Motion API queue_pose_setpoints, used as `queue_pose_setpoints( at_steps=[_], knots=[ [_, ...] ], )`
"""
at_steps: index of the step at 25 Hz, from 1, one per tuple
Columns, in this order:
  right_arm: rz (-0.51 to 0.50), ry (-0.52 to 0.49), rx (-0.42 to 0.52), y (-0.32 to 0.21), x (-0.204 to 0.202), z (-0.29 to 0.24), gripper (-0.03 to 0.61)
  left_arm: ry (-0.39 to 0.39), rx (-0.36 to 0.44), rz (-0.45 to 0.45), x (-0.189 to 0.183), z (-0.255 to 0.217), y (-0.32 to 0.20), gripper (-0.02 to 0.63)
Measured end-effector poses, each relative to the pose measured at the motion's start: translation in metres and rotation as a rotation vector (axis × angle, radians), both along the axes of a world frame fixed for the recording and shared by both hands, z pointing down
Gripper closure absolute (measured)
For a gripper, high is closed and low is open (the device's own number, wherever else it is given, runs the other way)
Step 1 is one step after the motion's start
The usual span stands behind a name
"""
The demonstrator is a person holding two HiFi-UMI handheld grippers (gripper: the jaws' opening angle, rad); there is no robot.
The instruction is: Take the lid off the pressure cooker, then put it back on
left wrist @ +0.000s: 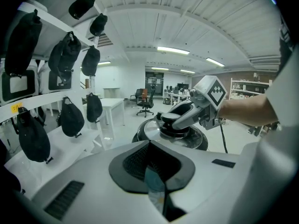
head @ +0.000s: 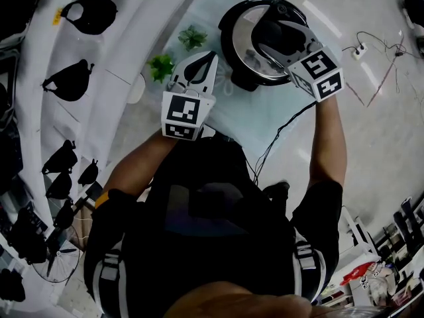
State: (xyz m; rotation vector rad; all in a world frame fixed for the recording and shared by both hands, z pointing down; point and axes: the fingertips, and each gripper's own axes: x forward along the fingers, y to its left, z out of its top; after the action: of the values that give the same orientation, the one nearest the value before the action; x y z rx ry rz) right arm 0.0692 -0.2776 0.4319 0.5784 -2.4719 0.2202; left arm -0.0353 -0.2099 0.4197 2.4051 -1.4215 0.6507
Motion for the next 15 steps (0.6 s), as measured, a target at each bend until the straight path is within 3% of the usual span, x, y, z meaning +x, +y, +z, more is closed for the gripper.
queue_pose_setpoints(
  at_steps=[3,10,15],
  knots=[
    [0.012,-0.024,-0.022,-0.004,0.002,-0.005,0.288,0.001,-0.006,0.003,-0.003,0.002,-0.001,0.605],
    [0.226,0.005,-0.023,-0.011,0.005,-0.002,0.288,-0.013,-0.015,0.035,-0.001,0.002,-0.003,0.605],
    [0.341,0.015,-0.021,-0.010,0.006,0.000,0.288,0.041,0.003,0.057,0.005,-0.001,-0.003,0.605]
  ],
)
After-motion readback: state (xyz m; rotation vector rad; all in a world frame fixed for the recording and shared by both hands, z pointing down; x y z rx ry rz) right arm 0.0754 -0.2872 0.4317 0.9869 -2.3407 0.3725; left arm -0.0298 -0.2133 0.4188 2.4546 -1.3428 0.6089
